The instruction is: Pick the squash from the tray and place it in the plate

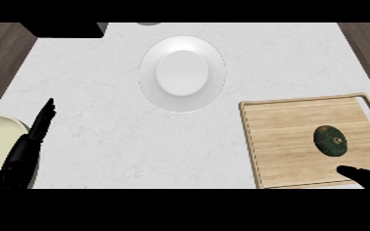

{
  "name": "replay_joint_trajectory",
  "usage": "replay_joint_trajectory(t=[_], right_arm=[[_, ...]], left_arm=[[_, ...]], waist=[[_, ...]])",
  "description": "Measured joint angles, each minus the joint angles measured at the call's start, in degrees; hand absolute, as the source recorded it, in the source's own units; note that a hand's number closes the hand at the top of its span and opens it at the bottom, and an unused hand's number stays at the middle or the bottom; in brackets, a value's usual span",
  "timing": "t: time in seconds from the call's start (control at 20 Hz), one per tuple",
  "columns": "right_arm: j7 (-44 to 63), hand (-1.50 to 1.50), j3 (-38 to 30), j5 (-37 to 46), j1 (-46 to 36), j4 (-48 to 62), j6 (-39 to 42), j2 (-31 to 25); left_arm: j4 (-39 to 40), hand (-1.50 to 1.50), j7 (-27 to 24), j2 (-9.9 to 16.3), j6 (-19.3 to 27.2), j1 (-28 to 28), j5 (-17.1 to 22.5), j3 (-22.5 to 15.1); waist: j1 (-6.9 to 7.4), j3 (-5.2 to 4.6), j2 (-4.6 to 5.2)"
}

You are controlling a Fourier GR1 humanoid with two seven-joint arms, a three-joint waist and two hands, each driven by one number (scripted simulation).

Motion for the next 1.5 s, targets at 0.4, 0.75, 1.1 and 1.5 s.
replay_joint_trajectory(t=[0.4, 0.75, 1.1, 1.5], right_arm=[[-3.63, -1.50, -0.33, 1.95, -5.47, 9.04, 8.30, 4.12], [-5.68, -1.50, -1.44, 3.88, -9.75, 15.64, 14.52, 7.61], [-7.55, -1.50, -2.63, 8.10, -12.91, 21.54, 17.32, 11.96], [-12.33, 1.50, -5.70, 11.47, -15.86, 27.26, 19.28, 15.45]], left_arm=[[1.98, 0.00, 0.28, -3.04, -1.45, -1.56, -2.63, 2.19], [1.43, 0.00, 1.32, -4.61, -3.82, -1.66, -4.71, 4.59], [1.46, 0.00, 1.25, -6.73, -5.95, -1.90, -7.32, 7.13], [0.50, 0.00, 2.62, -9.26, -8.15, -2.32, -10.28, 9.42]], waist=[[-0.46, 0.00, -0.05], [-0.50, 0.00, -0.07], [-0.51, 0.00, -0.07], [-0.60, -0.10, -0.11]])
